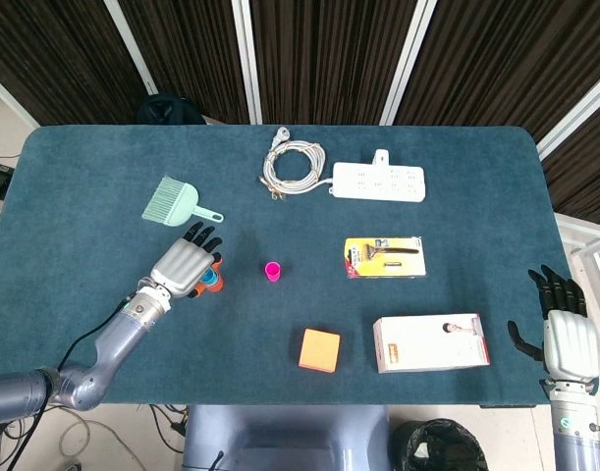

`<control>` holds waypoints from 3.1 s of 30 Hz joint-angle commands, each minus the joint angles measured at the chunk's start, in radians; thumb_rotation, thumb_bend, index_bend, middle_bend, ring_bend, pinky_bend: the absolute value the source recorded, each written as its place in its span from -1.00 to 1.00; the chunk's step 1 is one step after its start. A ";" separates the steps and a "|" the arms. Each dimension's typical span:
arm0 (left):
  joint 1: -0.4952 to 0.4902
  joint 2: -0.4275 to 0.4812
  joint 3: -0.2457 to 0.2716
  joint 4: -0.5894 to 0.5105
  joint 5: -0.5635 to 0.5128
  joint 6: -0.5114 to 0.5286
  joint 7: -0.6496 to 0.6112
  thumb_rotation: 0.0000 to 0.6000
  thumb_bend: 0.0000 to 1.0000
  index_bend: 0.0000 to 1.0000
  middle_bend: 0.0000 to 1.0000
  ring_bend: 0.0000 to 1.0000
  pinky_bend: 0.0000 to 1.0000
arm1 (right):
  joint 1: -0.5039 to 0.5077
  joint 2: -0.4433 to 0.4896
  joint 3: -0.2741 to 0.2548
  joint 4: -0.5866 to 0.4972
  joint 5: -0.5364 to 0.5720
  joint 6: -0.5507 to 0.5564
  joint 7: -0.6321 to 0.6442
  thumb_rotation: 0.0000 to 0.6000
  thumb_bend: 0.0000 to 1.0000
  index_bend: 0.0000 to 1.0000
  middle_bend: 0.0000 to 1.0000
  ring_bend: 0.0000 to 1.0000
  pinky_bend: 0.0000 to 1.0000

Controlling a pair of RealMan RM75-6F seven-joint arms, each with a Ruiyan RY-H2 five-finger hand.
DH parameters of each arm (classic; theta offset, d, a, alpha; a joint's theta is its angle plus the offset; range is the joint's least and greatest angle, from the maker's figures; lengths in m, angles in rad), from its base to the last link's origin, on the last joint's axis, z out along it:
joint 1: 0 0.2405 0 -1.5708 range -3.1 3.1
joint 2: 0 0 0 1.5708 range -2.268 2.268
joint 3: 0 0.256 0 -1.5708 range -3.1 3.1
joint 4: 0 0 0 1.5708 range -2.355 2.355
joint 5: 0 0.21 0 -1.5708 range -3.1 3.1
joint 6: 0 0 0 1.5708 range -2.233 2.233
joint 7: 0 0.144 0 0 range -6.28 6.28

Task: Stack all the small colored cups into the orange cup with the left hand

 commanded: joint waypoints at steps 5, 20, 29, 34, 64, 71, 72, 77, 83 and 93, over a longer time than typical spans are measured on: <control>-0.001 0.011 -0.007 -0.010 0.003 0.005 -0.014 1.00 -0.47 -0.81 -0.79 -1.00 -1.00 | -0.001 0.001 0.001 -0.002 0.000 0.000 0.003 1.00 -0.20 -0.74 -0.85 -0.82 -0.90; -0.029 0.001 -0.012 -0.009 -0.057 -0.004 0.029 1.00 -0.53 -0.92 -0.81 -1.00 -1.00 | -0.002 0.005 0.003 -0.003 0.003 -0.001 0.012 1.00 -0.20 -0.74 -0.85 -0.82 -0.90; -0.051 -0.053 -0.072 0.017 -0.065 0.038 0.005 1.00 -0.60 -0.87 -0.80 -1.00 -1.00 | -0.001 0.005 0.003 -0.001 0.004 -0.003 0.014 1.00 -0.20 -0.74 -0.86 -0.82 -0.90; -0.097 -0.115 -0.112 0.075 -0.075 0.018 0.004 1.00 -0.60 -0.81 -0.79 -1.00 -1.00 | -0.001 0.005 0.006 0.003 0.010 -0.004 0.015 1.00 -0.20 -0.74 -0.86 -0.82 -0.90; -0.254 -0.346 -0.092 0.306 -0.267 -0.068 0.115 1.00 -0.46 -0.23 -0.69 -1.00 -1.00 | 0.000 0.007 0.010 0.012 0.019 -0.013 0.036 1.00 -0.20 -0.74 -0.85 -0.82 -0.90; -0.258 -0.365 -0.088 0.327 -0.261 -0.072 0.108 1.00 -0.43 -0.15 -0.65 -1.00 -1.00 | 0.000 0.006 0.010 0.015 0.020 -0.014 0.038 1.00 -0.20 -0.74 -0.86 -0.82 -0.90; -0.258 -0.366 -0.088 0.327 -0.260 -0.073 0.106 1.00 -0.42 -0.13 -0.63 -1.00 -1.00 | 0.000 0.006 0.010 0.015 0.020 -0.014 0.038 1.00 -0.20 -0.74 -0.85 -0.82 -0.90; -0.254 -0.365 -0.080 0.323 -0.249 -0.069 0.100 1.00 -0.39 -0.07 -0.61 -1.00 -1.00 | 0.000 0.007 0.010 0.014 0.018 -0.013 0.042 1.00 -0.20 -0.74 -0.85 -0.82 -0.90; -0.247 -0.352 -0.076 0.313 -0.247 -0.052 0.103 1.00 -0.37 -0.02 -0.58 -1.00 -1.00 | -0.001 0.009 0.009 0.011 0.017 -0.014 0.045 1.00 -0.20 -0.74 -0.85 -0.82 -0.90; -0.240 -0.265 -0.113 0.194 -0.219 0.009 0.096 1.00 -0.37 -0.09 -0.58 -1.00 -1.00 | -0.003 0.011 0.009 0.007 0.013 -0.009 0.047 1.00 -0.20 -0.74 -0.85 -0.82 -0.90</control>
